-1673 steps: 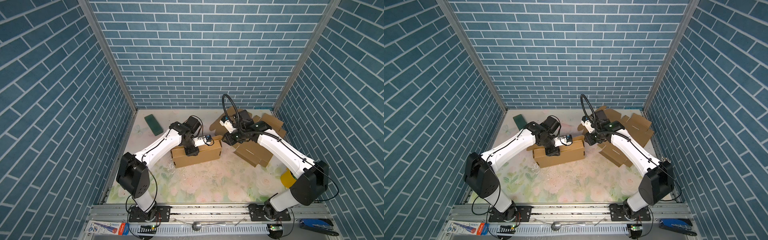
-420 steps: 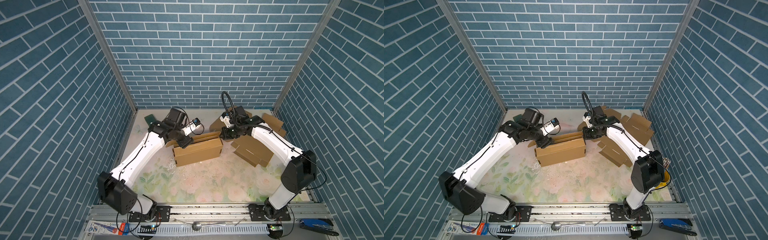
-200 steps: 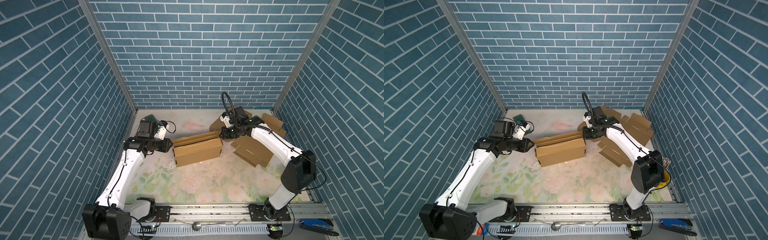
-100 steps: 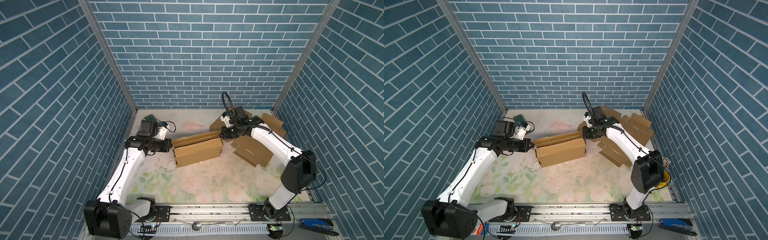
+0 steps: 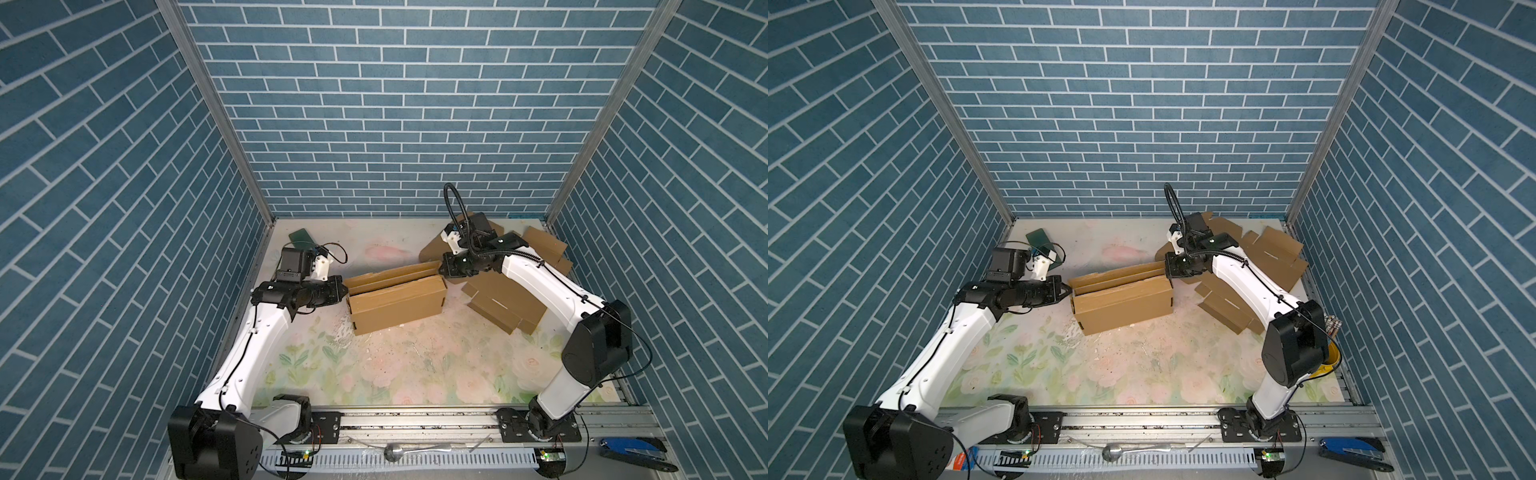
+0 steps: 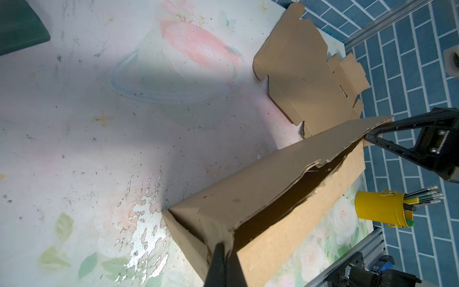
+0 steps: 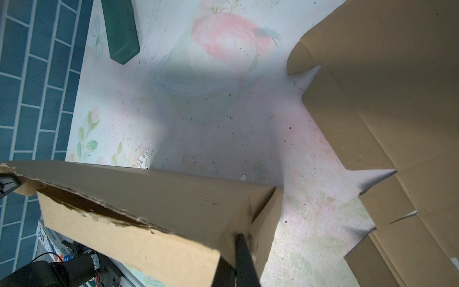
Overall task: Fold the paper box
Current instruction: 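Grip the box's near end with the left gripper while right gripper holds far end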
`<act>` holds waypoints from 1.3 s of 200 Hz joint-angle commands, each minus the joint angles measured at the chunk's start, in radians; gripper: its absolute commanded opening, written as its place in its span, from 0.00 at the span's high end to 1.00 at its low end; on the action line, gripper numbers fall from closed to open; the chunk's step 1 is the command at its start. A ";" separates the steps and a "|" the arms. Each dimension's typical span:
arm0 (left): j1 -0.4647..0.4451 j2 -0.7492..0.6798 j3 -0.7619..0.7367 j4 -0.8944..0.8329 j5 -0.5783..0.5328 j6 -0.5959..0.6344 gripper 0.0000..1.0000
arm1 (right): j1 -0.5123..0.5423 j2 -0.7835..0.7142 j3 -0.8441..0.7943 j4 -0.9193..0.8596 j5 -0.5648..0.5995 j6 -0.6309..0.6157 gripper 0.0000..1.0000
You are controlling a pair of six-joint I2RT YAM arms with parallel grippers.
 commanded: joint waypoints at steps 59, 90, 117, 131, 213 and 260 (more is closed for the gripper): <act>-0.036 -0.026 -0.114 0.028 0.028 -0.048 1.00 | 0.009 0.042 -0.034 -0.080 0.014 0.047 1.00; -0.041 -0.046 -0.145 0.021 0.013 -0.042 1.00 | 0.010 0.040 -0.036 -0.081 0.010 0.048 1.00; -0.041 -0.054 -0.166 0.021 0.006 -0.038 1.00 | 0.009 0.039 -0.036 -0.078 0.004 0.053 1.00; -0.041 -0.056 -0.175 0.018 0.003 -0.033 1.00 | 0.009 0.036 -0.036 -0.078 0.005 0.054 1.00; -0.041 -0.058 -0.159 -0.034 -0.037 0.008 1.00 | 0.005 0.009 -0.030 -0.103 -0.008 0.031 0.98; -0.041 -0.055 -0.165 -0.020 -0.035 0.004 1.00 | -0.006 -0.010 -0.024 -0.109 -0.067 0.024 0.89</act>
